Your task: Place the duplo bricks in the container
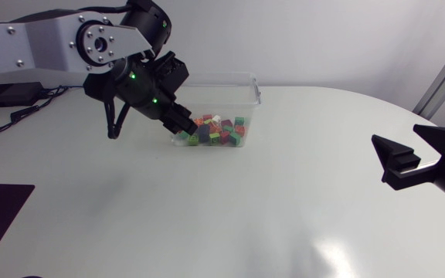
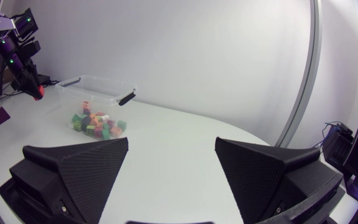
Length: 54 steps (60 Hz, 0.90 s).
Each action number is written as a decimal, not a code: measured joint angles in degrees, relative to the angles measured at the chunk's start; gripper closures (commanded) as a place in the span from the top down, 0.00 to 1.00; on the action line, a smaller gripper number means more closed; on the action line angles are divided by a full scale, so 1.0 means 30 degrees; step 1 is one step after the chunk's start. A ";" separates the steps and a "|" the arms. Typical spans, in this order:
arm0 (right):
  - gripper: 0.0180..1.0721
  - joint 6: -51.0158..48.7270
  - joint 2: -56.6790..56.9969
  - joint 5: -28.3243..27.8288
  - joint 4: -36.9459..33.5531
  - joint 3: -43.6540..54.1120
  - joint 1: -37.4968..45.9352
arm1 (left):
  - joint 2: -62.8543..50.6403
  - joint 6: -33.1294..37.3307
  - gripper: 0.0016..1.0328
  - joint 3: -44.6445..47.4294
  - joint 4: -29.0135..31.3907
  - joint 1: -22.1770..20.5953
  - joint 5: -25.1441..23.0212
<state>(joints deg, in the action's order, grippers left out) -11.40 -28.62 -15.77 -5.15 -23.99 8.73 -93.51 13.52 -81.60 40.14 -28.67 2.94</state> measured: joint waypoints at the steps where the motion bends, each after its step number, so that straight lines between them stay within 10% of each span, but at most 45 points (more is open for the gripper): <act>1: 0.96 0.0124 0.0044 0.0022 0.0095 0.0124 0.0000 | 0.0058 0.0000 0.30 0.0000 -0.0080 0.0000 -0.0007; 19: 0.96 0.1275 0.1392 0.3344 0.4167 0.3570 -0.1676 | 0.0838 -0.0663 0.30 -0.0007 -0.2907 0.0801 -0.0007; 54: 0.96 0.0219 0.2623 0.4204 0.7766 0.7694 -0.3359 | -0.0743 -0.2157 0.31 -0.0801 -0.9231 0.1785 -0.0022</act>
<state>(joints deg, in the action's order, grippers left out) -10.74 -20.75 -3.16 18.15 -0.91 -1.34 -95.74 7.05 -84.01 12.45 -23.31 2.87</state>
